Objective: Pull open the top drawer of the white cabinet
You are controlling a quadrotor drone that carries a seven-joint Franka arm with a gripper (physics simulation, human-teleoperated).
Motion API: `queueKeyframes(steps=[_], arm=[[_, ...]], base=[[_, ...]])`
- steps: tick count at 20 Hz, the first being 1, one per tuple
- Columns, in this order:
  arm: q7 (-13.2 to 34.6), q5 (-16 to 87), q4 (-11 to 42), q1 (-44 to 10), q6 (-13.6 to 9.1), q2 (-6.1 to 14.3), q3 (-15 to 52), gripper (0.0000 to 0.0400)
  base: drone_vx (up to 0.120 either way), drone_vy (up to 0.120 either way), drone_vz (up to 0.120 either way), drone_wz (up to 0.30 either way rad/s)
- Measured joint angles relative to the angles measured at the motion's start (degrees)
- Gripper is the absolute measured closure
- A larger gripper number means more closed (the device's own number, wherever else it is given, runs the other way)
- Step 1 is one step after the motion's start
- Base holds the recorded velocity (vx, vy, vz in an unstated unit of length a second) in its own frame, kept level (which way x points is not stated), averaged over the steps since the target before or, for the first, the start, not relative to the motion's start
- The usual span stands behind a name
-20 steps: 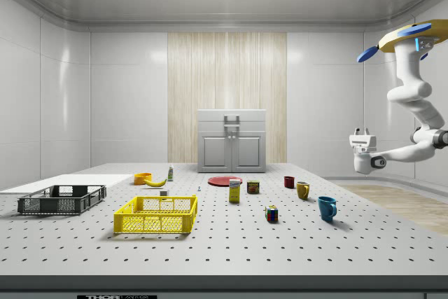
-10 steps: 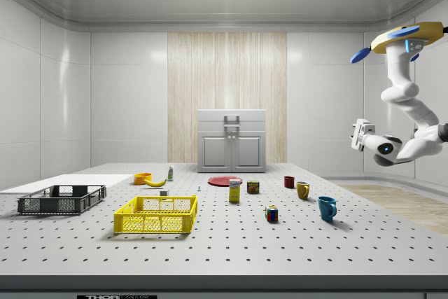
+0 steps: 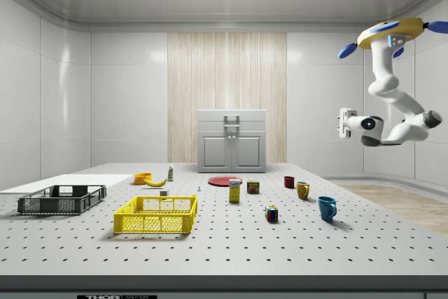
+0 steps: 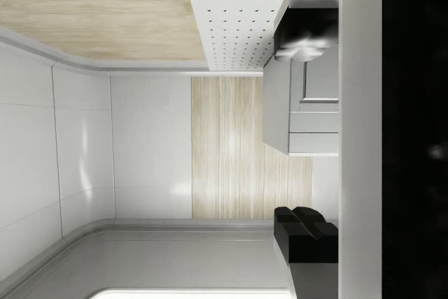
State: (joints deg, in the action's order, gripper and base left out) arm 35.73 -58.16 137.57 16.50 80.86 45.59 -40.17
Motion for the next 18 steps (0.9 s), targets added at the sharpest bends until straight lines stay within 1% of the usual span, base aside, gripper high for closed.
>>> queueKeyframes(steps=[11, 14, 18], arm=[[1.2, 0.6, 1.2, 4.6, 3.3, 3.1, -3.0, 0.0095], [1.7, 1.1, 1.4, 5.7, 4.1, 3.9, -3.5, 0.0095], [2.3, 1.8, 1.5, 7.1, 5.3, 5.0, -4.2, 0.0095]], base=[[0.120, -0.120, 0.120, 0.000], [0.120, -0.120, 0.067, 0.000], [0.120, -0.120, 0.000, 0.000]])
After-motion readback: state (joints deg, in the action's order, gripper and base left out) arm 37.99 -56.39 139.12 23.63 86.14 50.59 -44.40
